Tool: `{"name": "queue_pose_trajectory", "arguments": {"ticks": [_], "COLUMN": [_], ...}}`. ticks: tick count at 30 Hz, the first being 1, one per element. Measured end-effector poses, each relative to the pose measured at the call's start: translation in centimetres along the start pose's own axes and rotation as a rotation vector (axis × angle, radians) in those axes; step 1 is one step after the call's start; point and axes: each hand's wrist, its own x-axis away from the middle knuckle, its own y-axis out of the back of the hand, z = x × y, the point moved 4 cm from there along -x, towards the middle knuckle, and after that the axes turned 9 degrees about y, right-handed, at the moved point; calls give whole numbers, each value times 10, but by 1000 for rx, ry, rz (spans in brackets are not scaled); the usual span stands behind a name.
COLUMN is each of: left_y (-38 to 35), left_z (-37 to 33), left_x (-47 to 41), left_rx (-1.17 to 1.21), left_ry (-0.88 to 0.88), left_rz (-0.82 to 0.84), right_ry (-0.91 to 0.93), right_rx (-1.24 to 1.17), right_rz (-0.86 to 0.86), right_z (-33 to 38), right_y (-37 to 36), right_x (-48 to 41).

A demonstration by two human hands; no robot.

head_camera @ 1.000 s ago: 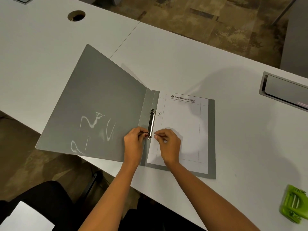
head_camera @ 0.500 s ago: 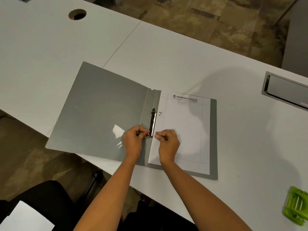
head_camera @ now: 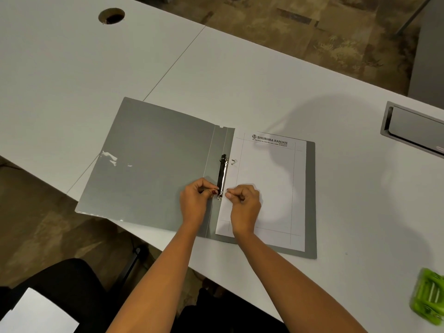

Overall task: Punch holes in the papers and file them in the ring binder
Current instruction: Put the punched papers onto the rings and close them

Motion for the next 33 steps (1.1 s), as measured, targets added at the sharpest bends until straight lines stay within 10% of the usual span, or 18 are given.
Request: {"name": "queue_pose_trajectory", "arguments": {"ticks": [25, 33], "left_y": [2, -12], "left_z": [-15, -32], "left_x": [8, 12], "left_rx": [-97, -156], "left_ry": [-58, 99], "left_rz": [25, -267], "right_ry": [25, 118], "right_rx": [158, 276], "right_rz": [196, 174], "right_z": [0, 4], "right_y": [4, 23], "right_x": [-2, 8]}}
